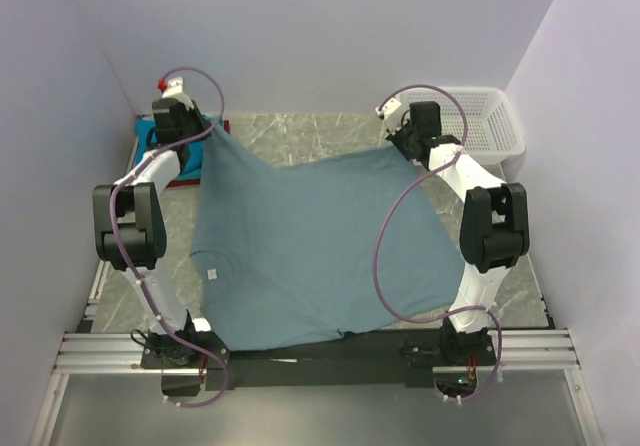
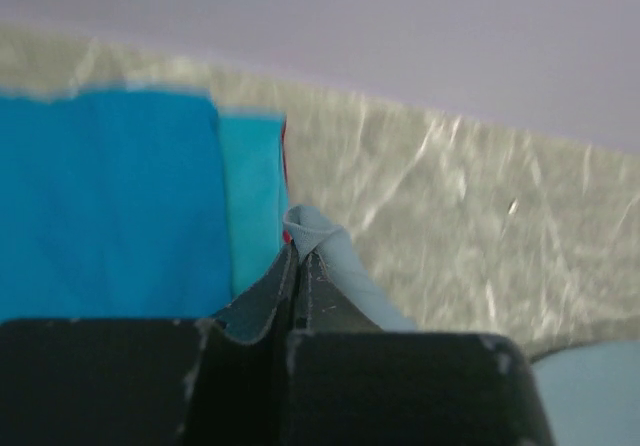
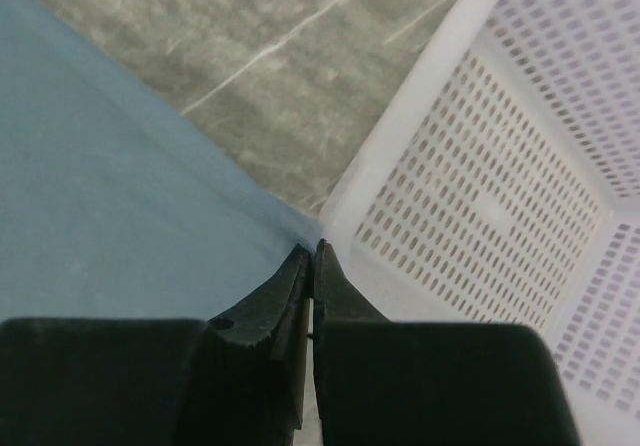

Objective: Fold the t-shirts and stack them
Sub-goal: Flatten the tshirt out

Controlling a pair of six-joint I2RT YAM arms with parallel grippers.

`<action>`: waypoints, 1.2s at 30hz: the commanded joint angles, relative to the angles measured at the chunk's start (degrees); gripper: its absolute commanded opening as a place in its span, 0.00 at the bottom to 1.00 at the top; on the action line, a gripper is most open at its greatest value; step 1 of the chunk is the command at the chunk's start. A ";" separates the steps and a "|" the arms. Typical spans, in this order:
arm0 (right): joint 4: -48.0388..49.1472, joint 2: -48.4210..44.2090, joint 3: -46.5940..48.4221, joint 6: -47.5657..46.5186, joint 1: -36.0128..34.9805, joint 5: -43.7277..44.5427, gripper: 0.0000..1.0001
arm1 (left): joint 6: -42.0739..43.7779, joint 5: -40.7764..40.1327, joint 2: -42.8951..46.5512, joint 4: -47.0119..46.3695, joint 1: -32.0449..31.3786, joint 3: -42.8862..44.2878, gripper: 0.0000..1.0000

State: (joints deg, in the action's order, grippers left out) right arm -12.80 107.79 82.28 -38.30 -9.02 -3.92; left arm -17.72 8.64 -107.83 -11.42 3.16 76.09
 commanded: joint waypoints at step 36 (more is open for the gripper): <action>-15.15 -41.74 25.29 1.39 -0.21 -8.47 0.00 | -2.50 -5.56 52.00 -4.94 3.35 4.40 0.00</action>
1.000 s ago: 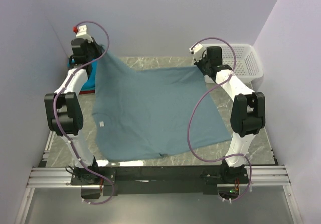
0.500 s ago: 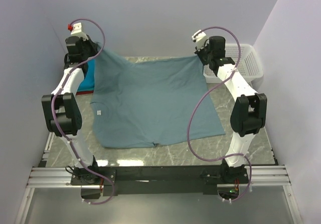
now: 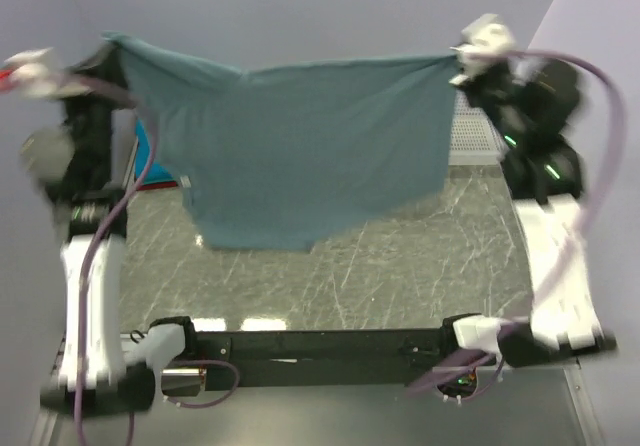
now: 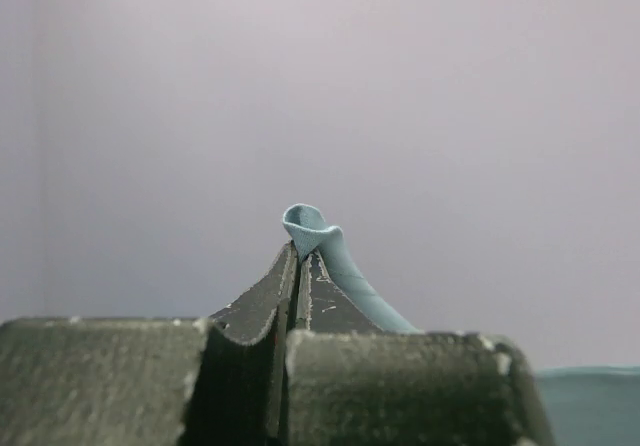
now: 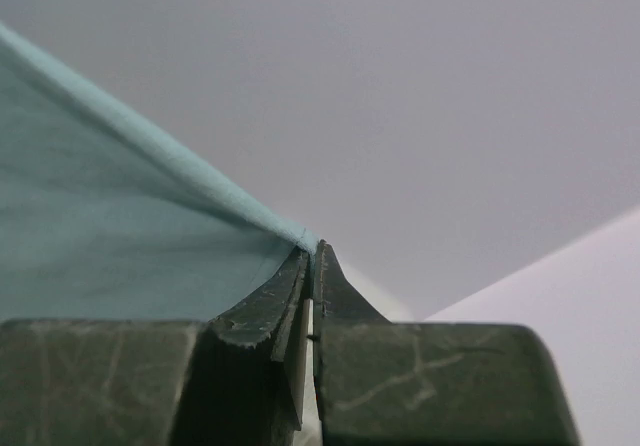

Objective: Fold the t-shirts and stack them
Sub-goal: Flatten the tshirt out

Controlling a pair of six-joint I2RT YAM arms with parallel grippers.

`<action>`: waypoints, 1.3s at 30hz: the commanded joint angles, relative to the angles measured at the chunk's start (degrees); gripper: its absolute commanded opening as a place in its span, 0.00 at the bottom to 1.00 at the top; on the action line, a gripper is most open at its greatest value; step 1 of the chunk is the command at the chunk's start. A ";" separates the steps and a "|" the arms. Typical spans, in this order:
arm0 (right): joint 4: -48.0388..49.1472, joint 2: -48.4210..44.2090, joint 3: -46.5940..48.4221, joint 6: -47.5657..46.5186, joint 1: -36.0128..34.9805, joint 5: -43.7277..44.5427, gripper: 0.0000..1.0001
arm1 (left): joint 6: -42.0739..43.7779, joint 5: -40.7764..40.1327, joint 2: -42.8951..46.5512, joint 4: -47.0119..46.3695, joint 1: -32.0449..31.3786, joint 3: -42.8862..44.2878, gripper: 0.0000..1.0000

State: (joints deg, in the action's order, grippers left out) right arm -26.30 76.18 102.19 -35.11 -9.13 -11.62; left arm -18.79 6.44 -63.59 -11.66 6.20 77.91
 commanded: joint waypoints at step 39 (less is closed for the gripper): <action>23.40 11.68 -24.77 0.13 -0.19 0.98 0.00 | 4.73 -8.72 -11.84 -15.49 -5.14 -25.27 0.00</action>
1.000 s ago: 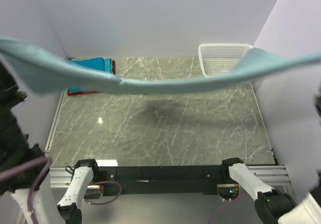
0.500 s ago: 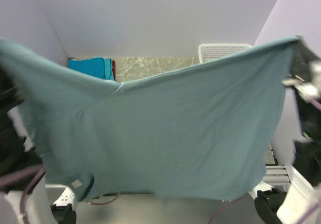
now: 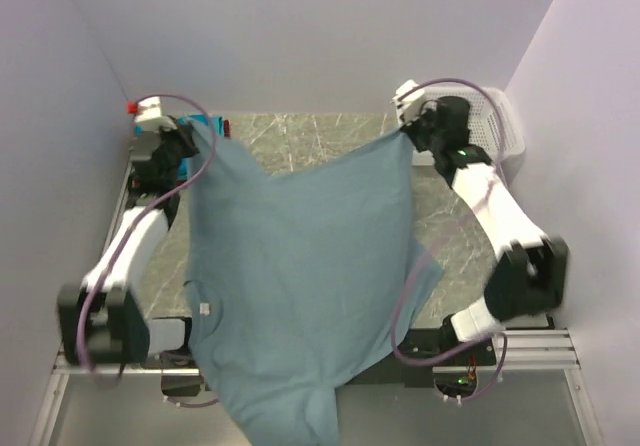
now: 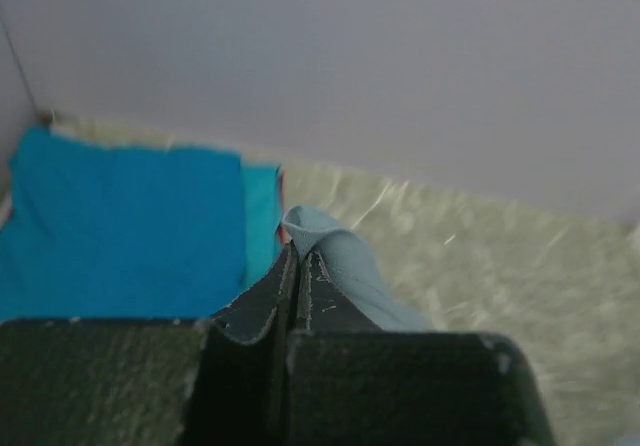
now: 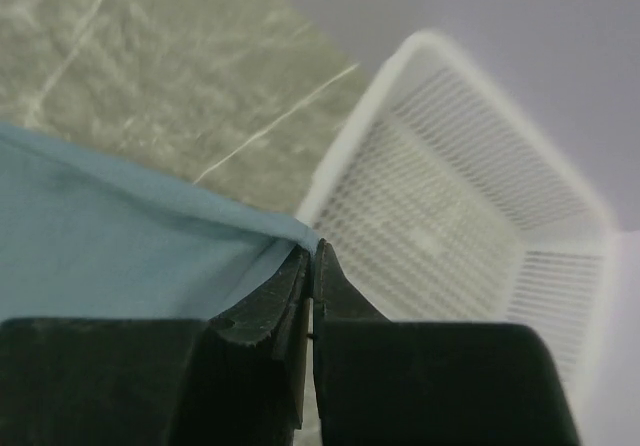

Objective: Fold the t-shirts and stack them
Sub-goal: Flatten the tshirt out, then fold the tshirt

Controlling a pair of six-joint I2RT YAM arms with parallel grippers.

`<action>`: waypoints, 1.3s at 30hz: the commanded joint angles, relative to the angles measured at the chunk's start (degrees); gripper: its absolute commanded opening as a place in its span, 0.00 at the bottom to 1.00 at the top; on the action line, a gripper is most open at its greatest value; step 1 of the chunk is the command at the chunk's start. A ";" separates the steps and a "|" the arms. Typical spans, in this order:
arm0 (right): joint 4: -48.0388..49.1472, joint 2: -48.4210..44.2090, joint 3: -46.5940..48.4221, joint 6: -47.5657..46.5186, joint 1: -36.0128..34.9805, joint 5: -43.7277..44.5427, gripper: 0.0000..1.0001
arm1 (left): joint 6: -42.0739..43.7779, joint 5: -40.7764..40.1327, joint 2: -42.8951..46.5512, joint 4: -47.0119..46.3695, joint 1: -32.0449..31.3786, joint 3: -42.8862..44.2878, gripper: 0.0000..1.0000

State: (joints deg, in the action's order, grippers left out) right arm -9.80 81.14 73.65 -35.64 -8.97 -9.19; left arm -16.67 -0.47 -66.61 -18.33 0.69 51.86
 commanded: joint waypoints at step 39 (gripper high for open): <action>6.28 42.53 31.21 -4.70 -5.00 9.10 0.00 | 3.13 8.38 -35.09 0.48 8.54 23.30 0.00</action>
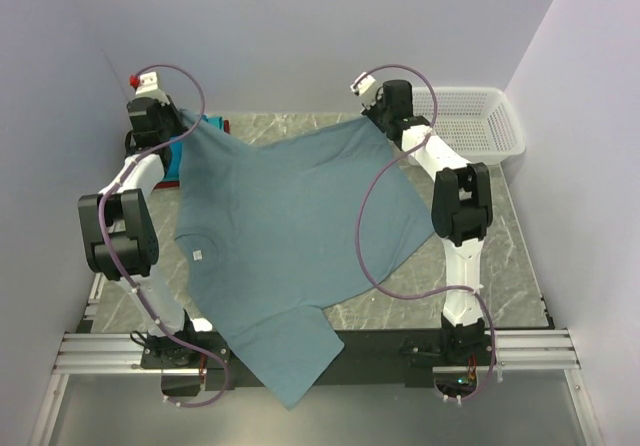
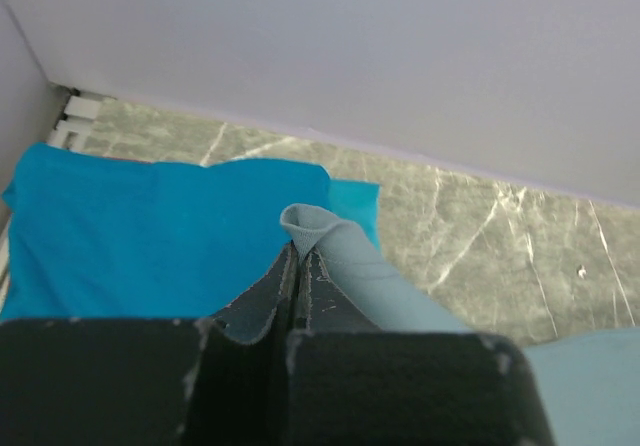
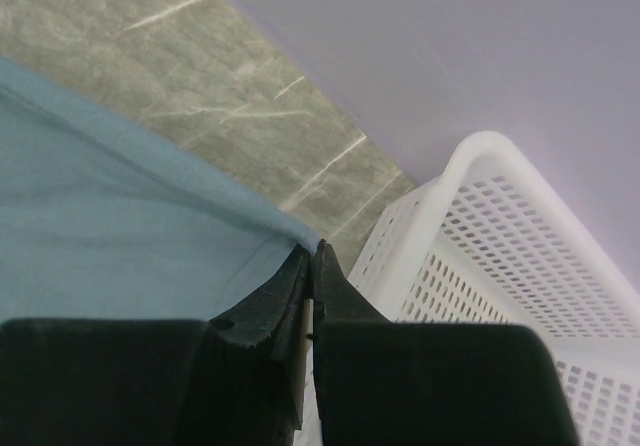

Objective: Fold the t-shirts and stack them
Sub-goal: Fold the tshirt

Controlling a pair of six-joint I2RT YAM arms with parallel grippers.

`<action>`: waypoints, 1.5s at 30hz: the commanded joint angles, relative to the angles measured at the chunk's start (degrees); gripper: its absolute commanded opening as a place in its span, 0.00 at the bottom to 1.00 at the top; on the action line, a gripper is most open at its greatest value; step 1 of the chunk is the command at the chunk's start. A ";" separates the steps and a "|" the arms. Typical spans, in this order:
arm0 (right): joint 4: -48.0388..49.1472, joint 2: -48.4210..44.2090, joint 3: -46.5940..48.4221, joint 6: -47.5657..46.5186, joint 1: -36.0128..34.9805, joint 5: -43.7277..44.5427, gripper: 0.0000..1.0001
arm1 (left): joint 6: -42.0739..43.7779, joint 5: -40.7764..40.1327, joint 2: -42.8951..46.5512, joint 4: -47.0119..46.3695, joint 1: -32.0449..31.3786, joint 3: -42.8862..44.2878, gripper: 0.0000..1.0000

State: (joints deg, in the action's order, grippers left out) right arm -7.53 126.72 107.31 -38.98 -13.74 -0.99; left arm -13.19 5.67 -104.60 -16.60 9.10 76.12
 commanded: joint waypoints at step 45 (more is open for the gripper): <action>9.90 -16.15 -22.75 -0.04 2.49 -1.47 0.00 | -5.00 6.90 40.79 7.20 0.21 -29.09 0.00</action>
State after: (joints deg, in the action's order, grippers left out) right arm 0.38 114.24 84.93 -38.65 -11.73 -2.04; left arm -17.72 11.60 -65.95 -9.50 9.13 48.21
